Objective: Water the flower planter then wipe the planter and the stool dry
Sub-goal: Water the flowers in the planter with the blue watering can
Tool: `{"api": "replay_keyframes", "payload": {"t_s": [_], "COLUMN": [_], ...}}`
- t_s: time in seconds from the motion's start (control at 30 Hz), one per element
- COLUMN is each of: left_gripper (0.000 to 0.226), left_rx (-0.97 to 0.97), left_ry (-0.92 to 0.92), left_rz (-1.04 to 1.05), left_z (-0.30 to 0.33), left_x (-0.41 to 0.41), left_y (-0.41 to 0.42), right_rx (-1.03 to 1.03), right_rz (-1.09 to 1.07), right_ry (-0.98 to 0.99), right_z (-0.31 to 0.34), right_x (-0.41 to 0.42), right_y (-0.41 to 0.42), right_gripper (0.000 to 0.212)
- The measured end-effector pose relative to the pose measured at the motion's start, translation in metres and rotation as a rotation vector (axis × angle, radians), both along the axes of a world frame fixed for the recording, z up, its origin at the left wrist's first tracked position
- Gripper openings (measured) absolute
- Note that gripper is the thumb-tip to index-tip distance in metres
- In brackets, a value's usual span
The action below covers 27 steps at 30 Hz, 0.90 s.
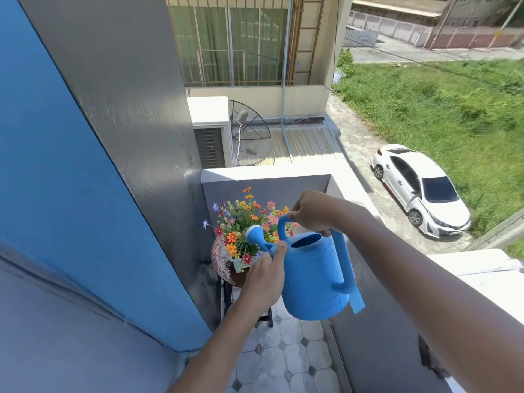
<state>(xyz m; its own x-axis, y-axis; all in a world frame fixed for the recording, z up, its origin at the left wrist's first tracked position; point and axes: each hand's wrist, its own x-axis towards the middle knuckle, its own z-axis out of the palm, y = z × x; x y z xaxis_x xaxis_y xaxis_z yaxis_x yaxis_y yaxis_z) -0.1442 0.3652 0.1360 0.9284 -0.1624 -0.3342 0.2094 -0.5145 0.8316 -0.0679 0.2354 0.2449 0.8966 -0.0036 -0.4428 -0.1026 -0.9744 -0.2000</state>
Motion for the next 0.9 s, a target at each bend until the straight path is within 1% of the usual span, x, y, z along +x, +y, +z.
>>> {"api": "replay_keyframes", "payload": {"t_s": [0.07,0.17,0.23,0.33,0.43,0.57,0.67,0.7,0.8,0.83,0.9], "left_gripper": [0.076,0.08,0.077,0.071,0.075,0.068,0.064,0.061,0.052,0.051,0.049], "left_rx": [-0.078,-0.128,-0.101,-0.067,-0.125,-0.178,-0.215,-0.223,-0.223,-0.237,-0.274], "left_ry": [0.05,0.028,-0.009,-0.054,0.007,0.017,0.037,0.033,0.0,-0.013,-0.017], "left_rz": [0.021,-0.006,-0.038,-0.118,-0.084,-0.089,-0.081,-0.086,-0.098,-0.114,-0.155], "left_z": [0.0,0.001,0.001,0.003,0.002,-0.007,-0.016,-0.02,-0.028,-0.031,-0.037], "left_x": [0.002,0.004,0.005,0.007,0.013,0.024,0.031,0.035,0.045,0.049,0.058], "left_y": [-0.006,-0.017,-0.023,-0.033,-0.041,-0.053,-0.061,-0.065,-0.076,-0.079,-0.089], "right_rx": [-0.002,0.009,0.019,0.062,0.089,0.15,0.409,0.49,0.741,0.814,0.919], "right_rz": [-0.021,-0.059,-0.105,-0.12,-0.15,-0.186,-0.35,-0.397,-0.536,-0.585,-0.682], "right_ry": [-0.003,-0.015,-0.026,-0.047,-0.103,-0.107,-0.168,-0.186,-0.205,-0.216,-0.256], "right_z": [-0.003,-0.005,-0.002,0.004,0.004,-0.006,-0.028,-0.036,-0.057,-0.062,-0.071], "right_x": [-0.001,-0.001,-0.005,-0.01,-0.015,-0.024,-0.027,-0.027,-0.028,-0.028,-0.03], "right_y": [-0.006,-0.016,-0.024,-0.036,-0.049,-0.066,-0.082,-0.087,-0.097,-0.1,-0.109], "right_gripper": [0.032,0.032,0.031,0.031,0.032,0.037,0.048,0.047,0.024,0.019,0.021]}}
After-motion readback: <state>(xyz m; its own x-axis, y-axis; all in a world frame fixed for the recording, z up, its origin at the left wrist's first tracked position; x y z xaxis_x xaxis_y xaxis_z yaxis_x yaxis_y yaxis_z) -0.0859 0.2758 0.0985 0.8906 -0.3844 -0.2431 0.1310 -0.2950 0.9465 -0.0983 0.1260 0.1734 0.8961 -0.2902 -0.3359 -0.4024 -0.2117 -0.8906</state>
